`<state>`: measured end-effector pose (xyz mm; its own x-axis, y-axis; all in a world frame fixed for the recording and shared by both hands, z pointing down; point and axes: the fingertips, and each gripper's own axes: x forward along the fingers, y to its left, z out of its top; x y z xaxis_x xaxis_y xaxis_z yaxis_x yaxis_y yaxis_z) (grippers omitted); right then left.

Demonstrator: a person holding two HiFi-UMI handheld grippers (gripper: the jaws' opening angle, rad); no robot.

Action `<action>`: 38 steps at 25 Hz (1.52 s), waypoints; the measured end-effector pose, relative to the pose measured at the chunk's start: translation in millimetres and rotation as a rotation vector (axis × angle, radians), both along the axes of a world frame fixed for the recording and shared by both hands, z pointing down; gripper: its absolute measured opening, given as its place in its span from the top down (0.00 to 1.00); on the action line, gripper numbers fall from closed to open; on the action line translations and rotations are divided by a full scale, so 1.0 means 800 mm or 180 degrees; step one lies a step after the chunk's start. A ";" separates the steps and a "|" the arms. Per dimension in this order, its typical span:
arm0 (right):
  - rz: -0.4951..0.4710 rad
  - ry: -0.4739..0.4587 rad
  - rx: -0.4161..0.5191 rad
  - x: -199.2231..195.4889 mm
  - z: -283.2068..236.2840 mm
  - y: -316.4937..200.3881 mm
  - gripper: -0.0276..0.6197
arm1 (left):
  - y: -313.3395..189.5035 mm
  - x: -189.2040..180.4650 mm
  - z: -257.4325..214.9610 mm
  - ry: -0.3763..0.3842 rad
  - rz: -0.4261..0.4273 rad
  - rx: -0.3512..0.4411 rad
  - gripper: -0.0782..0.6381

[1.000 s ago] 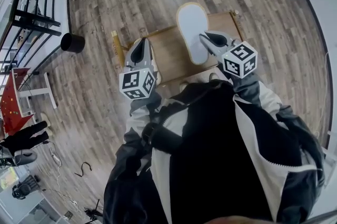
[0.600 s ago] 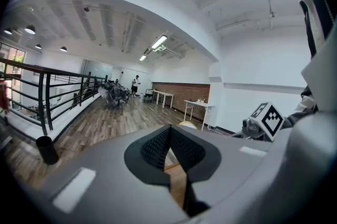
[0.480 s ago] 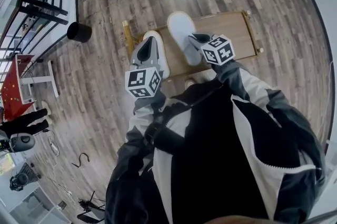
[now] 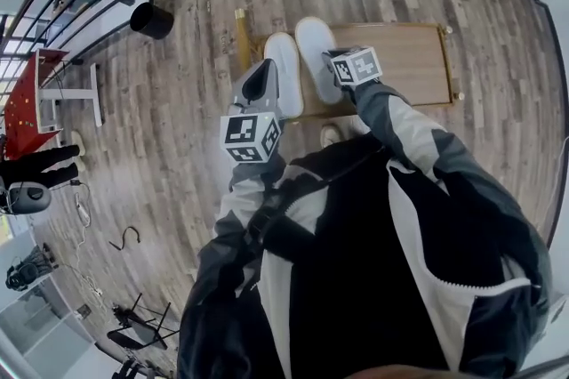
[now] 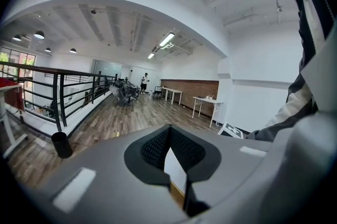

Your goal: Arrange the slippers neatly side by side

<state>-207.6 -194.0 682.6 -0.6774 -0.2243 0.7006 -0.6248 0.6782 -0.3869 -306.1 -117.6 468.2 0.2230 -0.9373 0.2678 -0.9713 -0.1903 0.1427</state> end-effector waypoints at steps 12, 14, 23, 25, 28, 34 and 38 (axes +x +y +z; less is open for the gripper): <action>0.0224 0.0352 -0.0409 -0.012 0.066 -0.003 0.91 | 0.019 -0.017 -0.001 -0.0097 -0.0070 -0.0032 0.87; 0.0192 0.0299 -0.0464 -0.018 0.067 0.001 0.89 | 0.021 -0.018 0.000 -0.0110 -0.0064 -0.0042 0.87; 0.0072 0.0193 -0.0397 -0.021 0.051 0.004 0.73 | 0.015 -0.011 -0.003 -0.0122 0.0036 -0.0007 0.87; 0.0102 0.0110 -0.0322 -0.016 0.038 0.001 0.74 | 0.013 -0.003 -0.002 -0.0113 0.0088 -0.0004 0.87; 0.0154 -0.0208 -0.0156 -0.017 -0.004 -0.002 0.84 | 0.005 0.005 -0.001 -0.0105 0.0163 -0.0001 0.87; 0.0074 -0.0822 0.0749 -0.016 -0.153 -0.024 0.95 | -0.028 0.018 -0.016 -0.0087 0.0250 0.0081 0.87; 0.0013 -0.1136 0.1319 -0.002 -0.256 -0.016 0.95 | -0.051 0.033 -0.052 -0.0094 0.0371 0.0276 0.87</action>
<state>-209.3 -207.1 478.0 -0.8554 -0.4359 0.2797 -0.5065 0.8167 -0.2764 -279.3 -158.7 426.5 0.3248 -0.9255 0.1949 -0.9455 -0.3123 0.0926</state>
